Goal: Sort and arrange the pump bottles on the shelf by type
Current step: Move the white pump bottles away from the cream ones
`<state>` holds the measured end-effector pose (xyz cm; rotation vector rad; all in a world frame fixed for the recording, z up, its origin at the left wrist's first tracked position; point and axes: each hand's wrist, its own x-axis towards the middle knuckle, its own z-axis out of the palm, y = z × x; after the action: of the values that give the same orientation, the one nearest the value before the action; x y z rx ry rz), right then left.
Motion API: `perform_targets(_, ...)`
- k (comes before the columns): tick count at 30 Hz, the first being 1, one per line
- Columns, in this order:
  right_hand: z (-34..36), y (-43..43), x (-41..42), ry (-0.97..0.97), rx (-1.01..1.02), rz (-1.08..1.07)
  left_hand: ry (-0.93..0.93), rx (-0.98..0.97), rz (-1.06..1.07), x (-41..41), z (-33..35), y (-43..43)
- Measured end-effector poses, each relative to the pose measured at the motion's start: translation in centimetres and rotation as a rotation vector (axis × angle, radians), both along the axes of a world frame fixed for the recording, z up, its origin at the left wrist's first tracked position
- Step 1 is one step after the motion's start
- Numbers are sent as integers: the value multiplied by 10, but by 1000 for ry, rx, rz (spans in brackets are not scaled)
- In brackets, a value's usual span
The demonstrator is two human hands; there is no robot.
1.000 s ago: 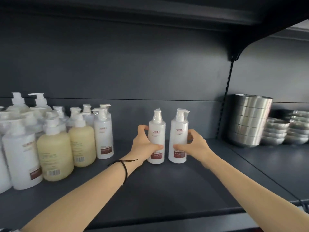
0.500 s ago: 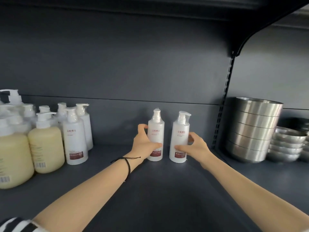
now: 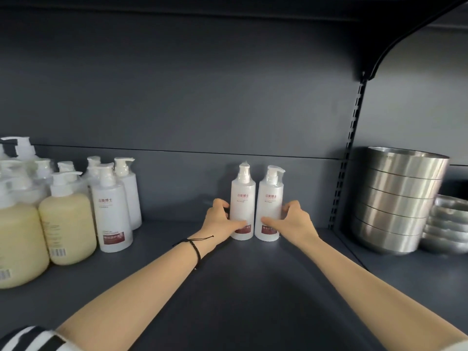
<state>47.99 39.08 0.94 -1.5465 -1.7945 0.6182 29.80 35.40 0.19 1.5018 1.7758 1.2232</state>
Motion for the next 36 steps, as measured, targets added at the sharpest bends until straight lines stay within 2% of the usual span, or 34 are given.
perform_targets(2, 6, -8, 2, -334, 3, -72, 259, -41, -6, -20, 0, -16)
perform_targets(5, 12, -23, -3, -687, 35, -3, 870, 38, 76, -54, 1, -52)
perform_targets(7, 12, -37, -18, -785, 81, 114, 1173, 73, 76, -74, 1, -76)
perform_targets(10, 9, -60, -57, -741, 170, 257, 1357, 100, 35, -103, -7, -107)
perform_targets(14, 13, -87, -115, -612, 203, 407, 1355, 132, 21, -136, -3, -143)
perform_targets(16, 17, -99, -142, -554, 174, 463, 1298, 202, 23, -152, 1, -160)
perform_targets(20, 22, -117, -194, -259, 82, 526, 1141, 353, 123, -190, 14, -197)
perform_targets(25, 30, -127, -255, 95, -37, 501, 1002, 433, 297, -250, 38, -246)
perform_targets(30, 22, -121, -291, 315, -43, 395, 788, 549, 472, -300, 52, -267)
perform_targets(34, 13, -114, -298, 478, -132, 361, 606, 453, 522, -318, 51, -261)
perform_targets(36, 10, -111, -301, 506, -149, 356, 600, 399, 544, -323, 52, -257)
